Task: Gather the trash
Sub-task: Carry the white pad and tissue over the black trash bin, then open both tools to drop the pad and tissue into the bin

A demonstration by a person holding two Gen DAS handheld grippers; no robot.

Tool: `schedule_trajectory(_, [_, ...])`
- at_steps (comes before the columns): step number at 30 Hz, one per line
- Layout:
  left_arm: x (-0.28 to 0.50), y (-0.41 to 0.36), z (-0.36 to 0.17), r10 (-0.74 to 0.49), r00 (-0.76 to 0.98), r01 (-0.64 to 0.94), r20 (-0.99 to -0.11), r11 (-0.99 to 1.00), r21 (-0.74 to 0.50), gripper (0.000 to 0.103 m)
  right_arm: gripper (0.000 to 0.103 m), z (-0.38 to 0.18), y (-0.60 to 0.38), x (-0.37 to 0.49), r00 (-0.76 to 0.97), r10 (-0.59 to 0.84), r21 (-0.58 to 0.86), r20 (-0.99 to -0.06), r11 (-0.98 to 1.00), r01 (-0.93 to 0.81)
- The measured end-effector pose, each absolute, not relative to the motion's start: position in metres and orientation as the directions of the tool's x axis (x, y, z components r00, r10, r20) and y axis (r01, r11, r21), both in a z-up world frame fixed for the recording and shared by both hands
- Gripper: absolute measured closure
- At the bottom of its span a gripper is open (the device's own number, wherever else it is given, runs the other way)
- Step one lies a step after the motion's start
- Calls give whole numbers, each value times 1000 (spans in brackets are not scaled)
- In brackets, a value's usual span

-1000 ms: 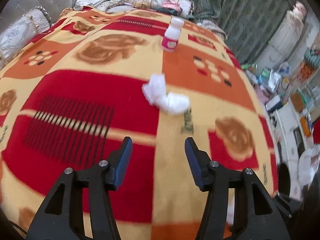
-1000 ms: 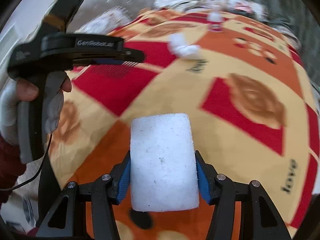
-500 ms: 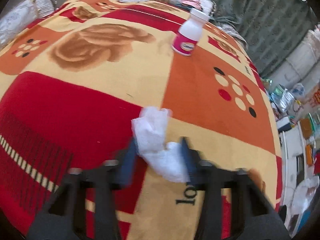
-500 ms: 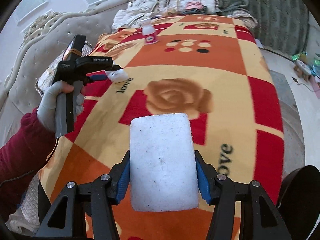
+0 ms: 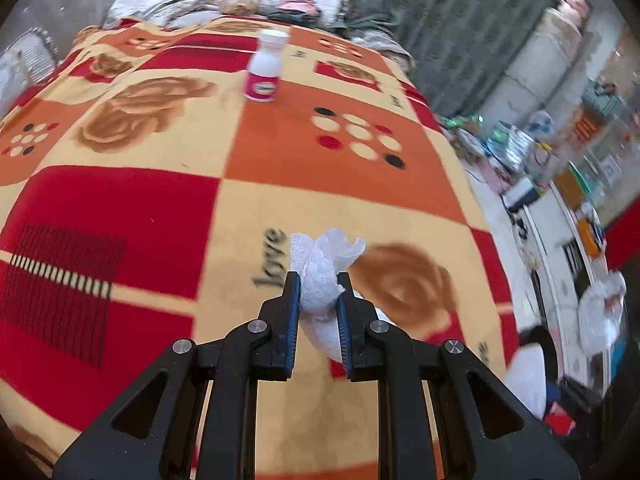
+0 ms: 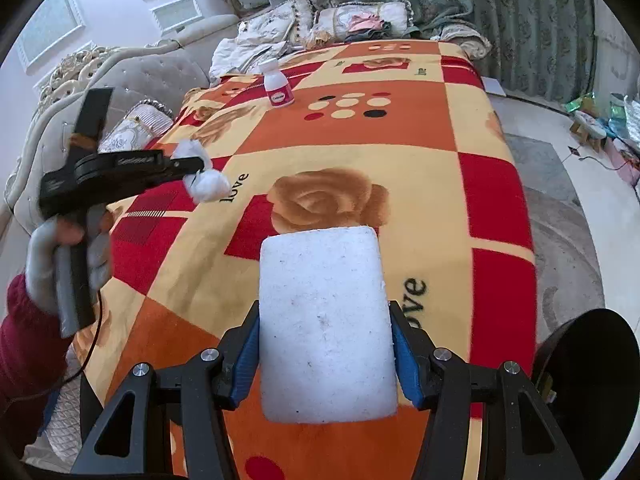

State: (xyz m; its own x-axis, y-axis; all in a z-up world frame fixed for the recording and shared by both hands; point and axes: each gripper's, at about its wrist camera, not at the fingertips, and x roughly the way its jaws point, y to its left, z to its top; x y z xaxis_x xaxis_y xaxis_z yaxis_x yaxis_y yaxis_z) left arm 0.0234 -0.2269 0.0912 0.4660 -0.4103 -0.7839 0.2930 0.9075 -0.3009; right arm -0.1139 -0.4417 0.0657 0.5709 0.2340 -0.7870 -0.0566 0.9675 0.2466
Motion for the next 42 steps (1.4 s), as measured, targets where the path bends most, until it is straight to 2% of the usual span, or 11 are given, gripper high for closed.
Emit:
schedule_trajectory(22, [-81, -322, 100, -457, 412, 516, -788, 830, -211, 88, 48, 64, -491, -168, 586, 120, 208, -801, 974, 84])
schedule_trajectory(42, [-126, -436, 89, -554, 251, 665, -794, 694, -275, 88, 48, 62, -578, -213, 585, -26, 174, -811, 943, 284])
